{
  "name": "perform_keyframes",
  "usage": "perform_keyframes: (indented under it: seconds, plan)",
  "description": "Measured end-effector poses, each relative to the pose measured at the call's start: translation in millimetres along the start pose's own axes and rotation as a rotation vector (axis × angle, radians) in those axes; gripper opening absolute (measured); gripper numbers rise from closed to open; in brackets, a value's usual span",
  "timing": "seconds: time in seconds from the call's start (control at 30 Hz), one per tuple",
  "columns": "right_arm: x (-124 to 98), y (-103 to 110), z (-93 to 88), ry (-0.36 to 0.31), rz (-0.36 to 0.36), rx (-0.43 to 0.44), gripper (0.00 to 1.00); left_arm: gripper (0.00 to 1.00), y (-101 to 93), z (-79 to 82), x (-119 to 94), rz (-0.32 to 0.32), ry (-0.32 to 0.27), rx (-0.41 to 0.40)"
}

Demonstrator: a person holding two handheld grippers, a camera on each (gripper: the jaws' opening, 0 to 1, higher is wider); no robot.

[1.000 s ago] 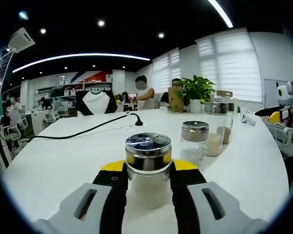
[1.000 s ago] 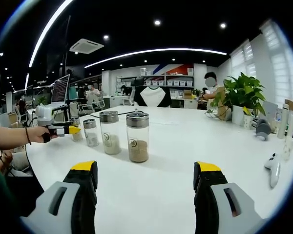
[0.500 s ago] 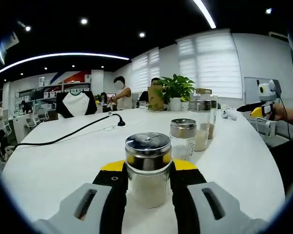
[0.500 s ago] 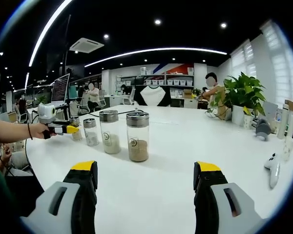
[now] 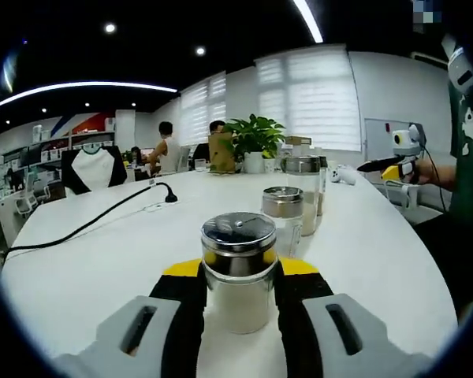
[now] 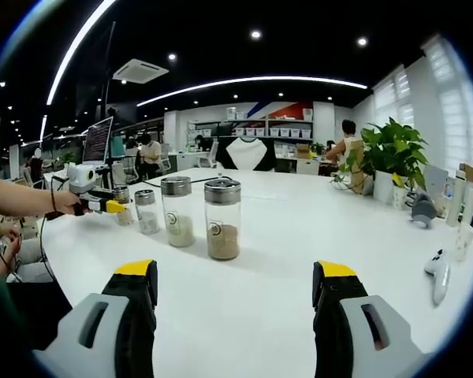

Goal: Rotate the seasoning bottle until the label or dispensing opening points toward the visible target arrow and the bottle remains upright within the marked orientation range

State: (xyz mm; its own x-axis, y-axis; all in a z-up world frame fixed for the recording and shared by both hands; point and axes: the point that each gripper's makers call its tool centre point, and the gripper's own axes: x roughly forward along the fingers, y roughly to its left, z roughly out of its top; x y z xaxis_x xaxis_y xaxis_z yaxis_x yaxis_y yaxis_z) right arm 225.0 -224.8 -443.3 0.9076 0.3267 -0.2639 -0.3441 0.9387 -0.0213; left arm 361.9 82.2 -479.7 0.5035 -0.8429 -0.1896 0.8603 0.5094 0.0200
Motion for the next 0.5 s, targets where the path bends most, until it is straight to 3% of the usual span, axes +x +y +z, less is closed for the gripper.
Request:
perform_keyframes:
  seconds: [0.5]
  plan:
    - [-2.0,-2.8,-0.9,0.000,-0.009,-0.001,0.82,0.35,-1.4,-1.5,0.3,-0.086,0.029,0.006]
